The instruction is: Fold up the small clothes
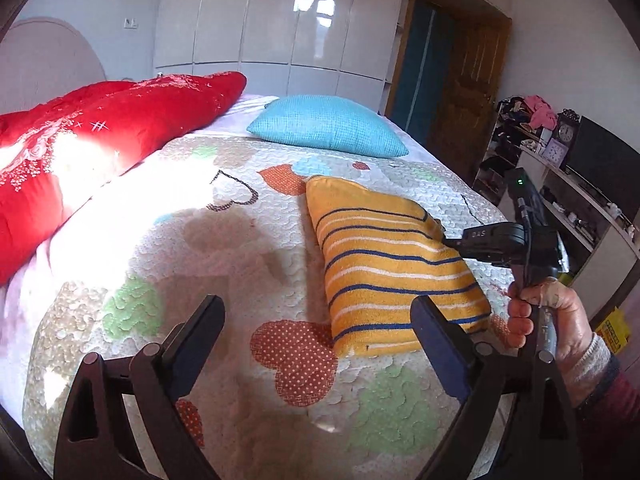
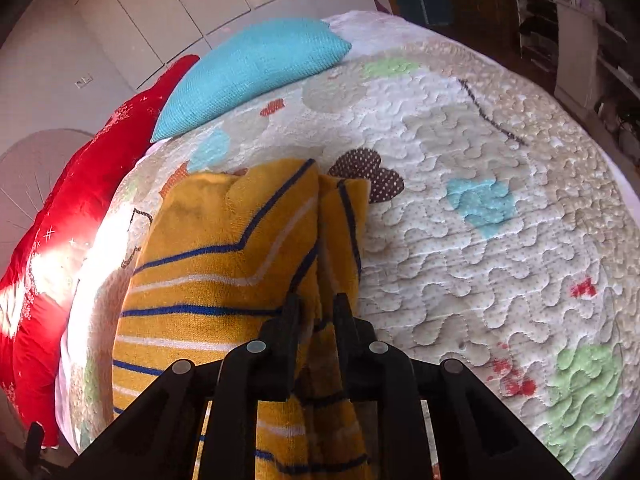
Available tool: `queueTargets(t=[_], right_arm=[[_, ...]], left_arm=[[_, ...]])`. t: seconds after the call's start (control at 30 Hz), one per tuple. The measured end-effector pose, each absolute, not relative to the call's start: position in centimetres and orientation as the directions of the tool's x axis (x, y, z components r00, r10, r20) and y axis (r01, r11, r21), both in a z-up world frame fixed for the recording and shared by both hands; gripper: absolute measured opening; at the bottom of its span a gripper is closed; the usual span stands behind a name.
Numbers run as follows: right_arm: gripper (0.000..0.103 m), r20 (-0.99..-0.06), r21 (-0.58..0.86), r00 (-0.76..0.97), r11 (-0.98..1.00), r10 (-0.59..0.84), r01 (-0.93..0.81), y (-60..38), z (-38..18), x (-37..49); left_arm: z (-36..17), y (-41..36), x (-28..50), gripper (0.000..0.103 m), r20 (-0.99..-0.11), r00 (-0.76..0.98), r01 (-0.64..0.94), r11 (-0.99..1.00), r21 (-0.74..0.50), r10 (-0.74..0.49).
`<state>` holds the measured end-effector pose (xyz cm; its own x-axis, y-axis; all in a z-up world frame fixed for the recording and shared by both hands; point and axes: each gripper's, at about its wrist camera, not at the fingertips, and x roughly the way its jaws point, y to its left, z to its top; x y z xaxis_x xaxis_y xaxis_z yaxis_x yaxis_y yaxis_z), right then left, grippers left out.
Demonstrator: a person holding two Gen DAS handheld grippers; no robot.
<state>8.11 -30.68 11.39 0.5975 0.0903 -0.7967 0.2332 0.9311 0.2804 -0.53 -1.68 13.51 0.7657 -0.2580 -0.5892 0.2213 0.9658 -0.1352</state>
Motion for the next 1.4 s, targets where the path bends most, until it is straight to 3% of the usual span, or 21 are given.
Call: queueTargets(t=[0.17, 0.23, 0.37, 0.47, 0.53, 0.6, 0.83, 0.97, 1.4], right_arm=[[0.023, -0.701, 0.254, 0.703, 0.964, 0.123, 0.085, -26.8, 15.9, 4.4], [0.025, -0.712, 0.264, 0.682, 0.964, 0.168, 0.038, -25.7, 15.0, 3.9], [0.023, -0.829, 0.179, 0.552, 0.977, 0.086, 0.116, -25.5, 9.4, 4.1], [0.023, -0.806, 0.232, 0.583, 0.961, 0.104, 0.151, -26.6, 8.8, 1.8], [0.026, -0.798, 0.215, 0.598, 0.962, 0.073, 0.17, -26.4, 9.5, 0.1], [0.046, -0.791, 0.179, 0.611, 0.964, 0.021, 0.198, -26.2, 10.2, -1.8], [0.057, -0.763, 0.175, 0.645, 0.951, -0.034, 0.257, -26.8, 11.5, -7.8], [0.058, -0.77, 0.171, 0.637, 0.947, -0.044, 0.272, -27.0, 11.4, -9.5], [0.068, -0.763, 0.09, 0.641, 0.97, -0.077, 0.224, -23.4, 11.7, -11.9]], left_arm=[[15.1, -0.8, -2.6, 0.103, -0.491, 0.866, 0.083, 0.995, -0.055, -0.099], [16.0, -0.7, -3.4, 0.103, -0.451, 0.892, 0.015, 0.999, -0.032, -0.027], [17.7, -0.7, -5.6, 0.103, -0.35, 0.937, -0.024, 1.0, 0.008, 0.025], [18.4, -0.7, -7.4, 0.103, -0.266, 0.964, -0.001, 1.0, 0.014, 0.005], [18.2, -0.7, -7.6, 0.103, -0.305, 0.951, 0.06, 0.998, 0.002, -0.057], [17.5, -1.4, -7.2, 0.103, -0.383, 0.918, 0.102, 0.995, -0.008, -0.098], [13.7, -3.2, -6.8, 0.103, -0.558, 0.816, 0.125, 0.989, -0.079, -0.148], [12.1, -3.6, -7.0, 0.103, -0.63, 0.765, 0.11, 0.991, -0.082, -0.137], [10.8, -4.4, -9.2, 0.103, -0.674, 0.724, 0.145, 0.988, -0.059, -0.146]])
